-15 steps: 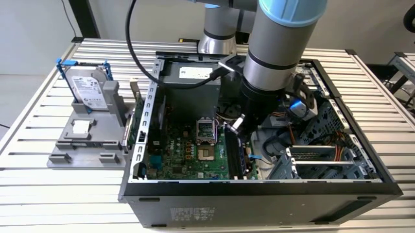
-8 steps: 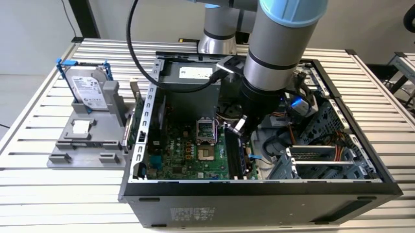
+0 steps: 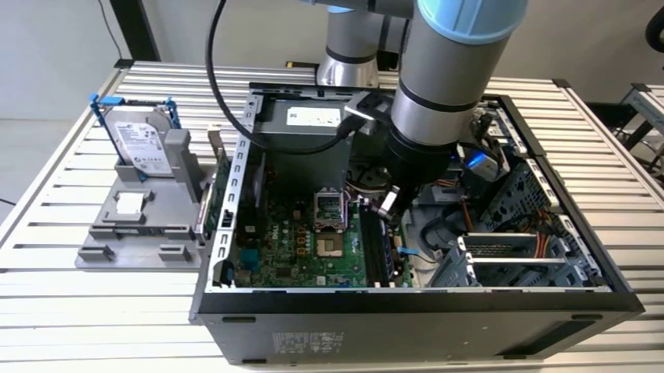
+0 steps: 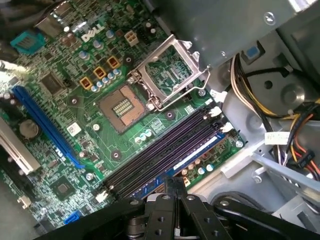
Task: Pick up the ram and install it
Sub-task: 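Press down the ram until it locks into place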
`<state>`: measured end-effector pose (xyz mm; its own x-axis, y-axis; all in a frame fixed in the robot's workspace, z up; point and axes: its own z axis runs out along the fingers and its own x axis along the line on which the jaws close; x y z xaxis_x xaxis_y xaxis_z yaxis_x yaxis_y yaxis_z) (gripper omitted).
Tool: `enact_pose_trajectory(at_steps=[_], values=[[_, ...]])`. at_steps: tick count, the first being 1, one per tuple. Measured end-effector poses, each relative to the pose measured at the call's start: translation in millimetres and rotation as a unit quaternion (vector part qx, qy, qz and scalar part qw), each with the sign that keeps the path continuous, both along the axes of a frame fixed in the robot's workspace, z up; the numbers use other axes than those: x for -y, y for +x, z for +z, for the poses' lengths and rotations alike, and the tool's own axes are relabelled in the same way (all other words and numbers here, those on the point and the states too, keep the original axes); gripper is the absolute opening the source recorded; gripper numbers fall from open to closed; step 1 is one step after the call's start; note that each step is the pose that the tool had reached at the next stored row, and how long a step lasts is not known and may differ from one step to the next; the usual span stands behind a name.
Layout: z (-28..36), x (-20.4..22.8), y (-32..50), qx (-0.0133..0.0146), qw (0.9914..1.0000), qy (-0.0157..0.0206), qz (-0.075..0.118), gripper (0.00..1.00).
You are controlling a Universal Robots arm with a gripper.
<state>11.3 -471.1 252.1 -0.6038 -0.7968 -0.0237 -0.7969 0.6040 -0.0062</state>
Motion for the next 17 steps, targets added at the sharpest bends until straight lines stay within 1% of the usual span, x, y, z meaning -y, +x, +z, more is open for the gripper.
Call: enact_pose_trajectory(at_steps=[2,4,6,8,10,12,14,16,17], values=[[0.0,0.0,0.0,0.0,0.99986,0.0,0.017,0.0],[0.0,0.0,0.0,0.0,0.99946,0.0,0.033,0.0],[-0.1,0.0,0.0,0.0,0.99874,0.0,0.05,0.0],[-0.1,0.0,0.0,0.0,0.99767,0.0,0.068,0.0],[-0.2,0.0,0.0,0.0001,0.99626,0.0,0.086,0.0],[-0.2,0.0,0.0,0.0002,0.99465,0.0,0.103,0.0],[-0.2,0.0,0.0,0.0002,0.99256,0.0,0.122,0.0],[-0.2,0.0,0.0,0.0002,0.99016,0.0,0.14,0.0],[-0.2,0.0,0.0,0.0002,0.98879,0.0,0.149,0.0]])
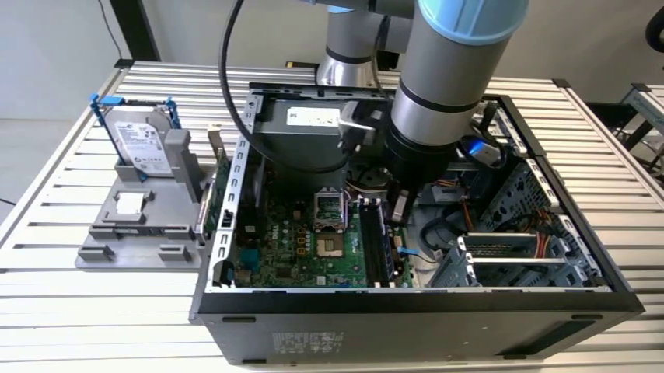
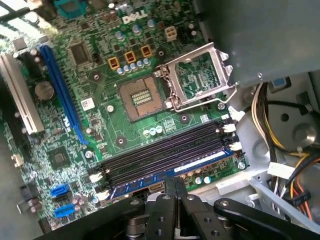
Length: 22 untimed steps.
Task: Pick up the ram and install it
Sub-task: 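Press down the ram until it locks into place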
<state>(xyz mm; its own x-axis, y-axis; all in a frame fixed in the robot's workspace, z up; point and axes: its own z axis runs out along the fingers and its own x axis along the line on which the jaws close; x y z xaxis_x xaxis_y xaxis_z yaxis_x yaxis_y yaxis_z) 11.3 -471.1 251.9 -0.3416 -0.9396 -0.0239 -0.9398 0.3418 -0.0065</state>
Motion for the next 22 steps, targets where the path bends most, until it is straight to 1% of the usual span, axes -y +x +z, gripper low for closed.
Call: enact_pose_trajectory(at_steps=[3,5,7,9,13,17,21,22], values=[[-0.1,0.0,0.0,0.0,0.99963,0.0,0.027,0.0],[-0.2,0.0,0.0,0.0001,0.99897,0.0,0.045,0.0],[-0.2,0.0,0.0,0.0001,0.99811,-0.0001,0.061,0.0],[-0.3,-0.1,0.0,0.0001,0.99701,0.0,0.077,0.0],[-0.7,-0.5,0.0,0.0002,0.99414,0.0001,0.108,0.0],[-1.1,-2.7,0.0,0.0002,0.99184,0.0,0.128,0.0],[-1.5,-4.5,0.0,0.0002,0.98908,0.0,0.147,0.0],[-1.5,-4.5,0.0,0.0002,0.98886,0.0,0.149,0.0]])
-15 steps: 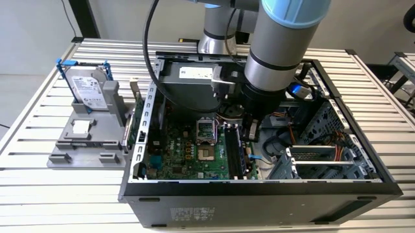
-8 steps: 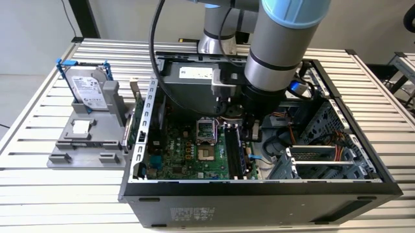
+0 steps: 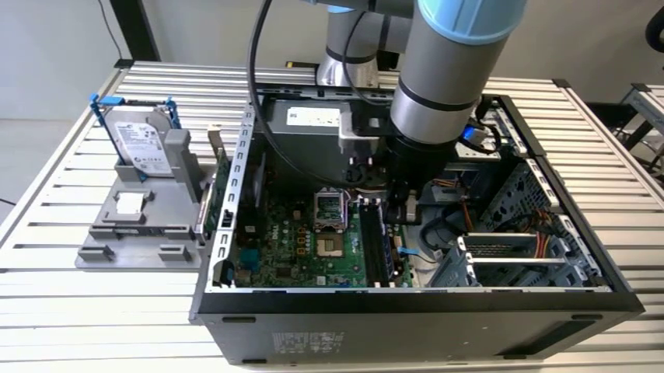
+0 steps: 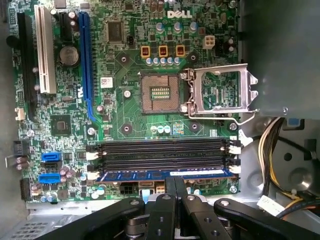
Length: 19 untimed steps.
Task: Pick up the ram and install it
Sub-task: 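Press down the ram until it locks into place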
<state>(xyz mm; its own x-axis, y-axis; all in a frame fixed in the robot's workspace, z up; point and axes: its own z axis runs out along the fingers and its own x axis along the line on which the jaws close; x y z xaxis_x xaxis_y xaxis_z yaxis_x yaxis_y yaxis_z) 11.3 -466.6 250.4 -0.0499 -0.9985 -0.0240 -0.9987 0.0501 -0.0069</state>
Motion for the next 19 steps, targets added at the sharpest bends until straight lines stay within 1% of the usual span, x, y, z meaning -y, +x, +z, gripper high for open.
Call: enact_pose_trajectory(at_steps=[3,7,15,19], values=[[-0.5,-0.1,0.6,0.0,1.0,0.0,0.0,0.0],[-7.7,0.0,3.2,0.0,1.0,-0.0001,0.001,0.0],[-22.2,-0.2,3.4,0.0,1.0,0.0001,0.001,0.0],[-28.7,-0.1,3.3,-0.0003,1.0,-0.0009,0.001,0.0]])
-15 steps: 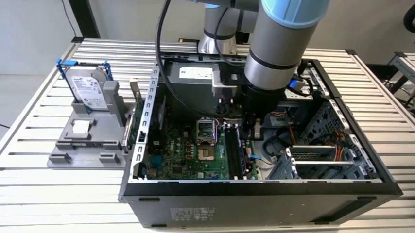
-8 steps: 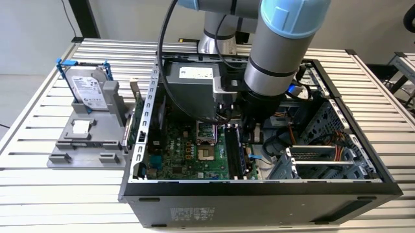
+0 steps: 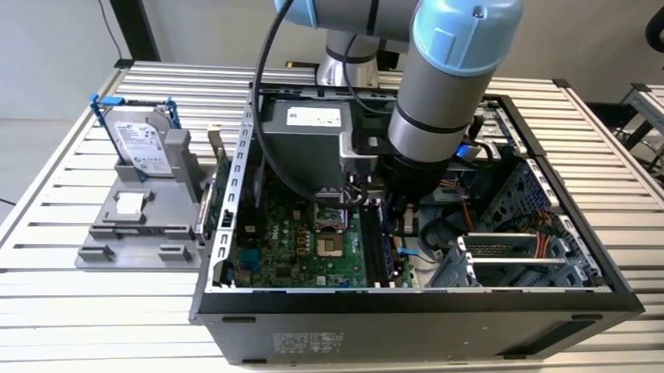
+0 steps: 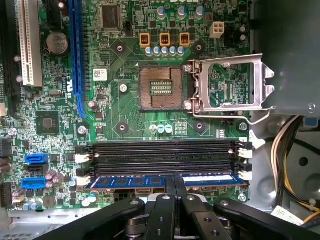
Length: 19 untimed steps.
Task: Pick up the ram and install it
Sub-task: 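Press down the ram until it locks into place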
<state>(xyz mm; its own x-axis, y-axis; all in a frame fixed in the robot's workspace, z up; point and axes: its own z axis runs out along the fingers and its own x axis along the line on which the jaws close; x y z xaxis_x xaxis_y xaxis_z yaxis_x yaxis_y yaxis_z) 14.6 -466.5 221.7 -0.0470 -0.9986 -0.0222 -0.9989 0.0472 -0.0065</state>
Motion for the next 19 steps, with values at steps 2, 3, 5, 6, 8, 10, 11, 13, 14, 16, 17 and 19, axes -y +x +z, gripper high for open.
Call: enact_pose_trajectory(at_steps=[2,3,5,6,8,10,11,13,14,16,17,19], values=[[-3.9,0.0,0.0,0.0001,1.0,0.0001,0.0,0.0],[-5.4,-0.1,0.0,0.0,1.0,-0.0001,0.0,0.0],[-3.7,-0.7,0.1,-0.0007,1.0,-0.0024,0.0,0.0],[-1.0,-0.6,0.1,-0.0001,1.0,-0.0008,0.0,0.0],[6.0,-0.7,0.1,0.0004,1.0,0.0014,0.0,0.0],[15.7,-0.4,0.0,0.0003,1.0,0.001,0.0,0.0],[20.2,-0.4,0.0,0.0003,1.0,0.0009,0.0,0.0],[29.8,-0.4,0.0,0.0003,1.0,0.0009,0.0,0.0],[33.8,-0.4,0.0,0.0003,1.0,0.0008,0.0,0.0],[43.1,-0.4,0.0,0.0003,1.0,0.0009,0.0,0.0],[47.5,-0.4,0.0,0.0003,1.0,0.0009,0.0,0.0],[56.5,-0.4,0.0,0.0003,1.0,0.0009,0.0,0.0]])
